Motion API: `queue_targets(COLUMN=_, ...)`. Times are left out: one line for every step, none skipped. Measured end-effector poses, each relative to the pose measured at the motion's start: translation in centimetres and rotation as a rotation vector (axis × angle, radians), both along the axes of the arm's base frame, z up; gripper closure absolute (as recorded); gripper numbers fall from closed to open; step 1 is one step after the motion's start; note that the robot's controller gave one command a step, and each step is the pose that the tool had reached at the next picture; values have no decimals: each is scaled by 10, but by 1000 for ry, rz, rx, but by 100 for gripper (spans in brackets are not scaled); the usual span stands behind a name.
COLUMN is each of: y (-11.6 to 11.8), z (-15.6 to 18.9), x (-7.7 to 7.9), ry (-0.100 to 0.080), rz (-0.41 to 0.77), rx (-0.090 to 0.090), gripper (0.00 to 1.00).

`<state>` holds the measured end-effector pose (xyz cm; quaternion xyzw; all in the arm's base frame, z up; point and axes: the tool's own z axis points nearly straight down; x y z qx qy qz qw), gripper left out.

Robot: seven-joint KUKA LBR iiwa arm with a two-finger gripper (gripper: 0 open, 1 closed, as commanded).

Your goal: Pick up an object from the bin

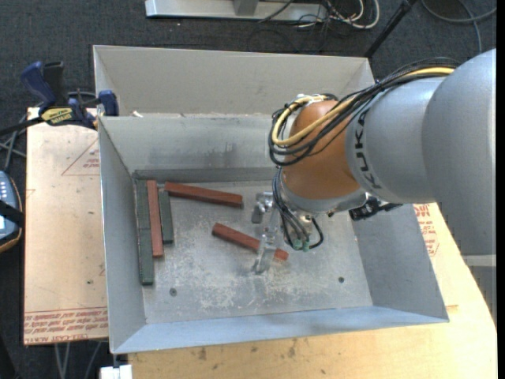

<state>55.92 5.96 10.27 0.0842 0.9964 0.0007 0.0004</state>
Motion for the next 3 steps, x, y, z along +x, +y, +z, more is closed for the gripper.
queue_targets(y=5, z=-16, x=-3, ry=1, rz=-150, rx=-1, gripper=100)
queue_targets(y=5, z=-16, x=-3, ry=1, rz=-150, rx=-1, gripper=100)
queue_targets(y=-4, z=118, x=-9, ry=-1, rz=-177, rx=-1, gripper=100)
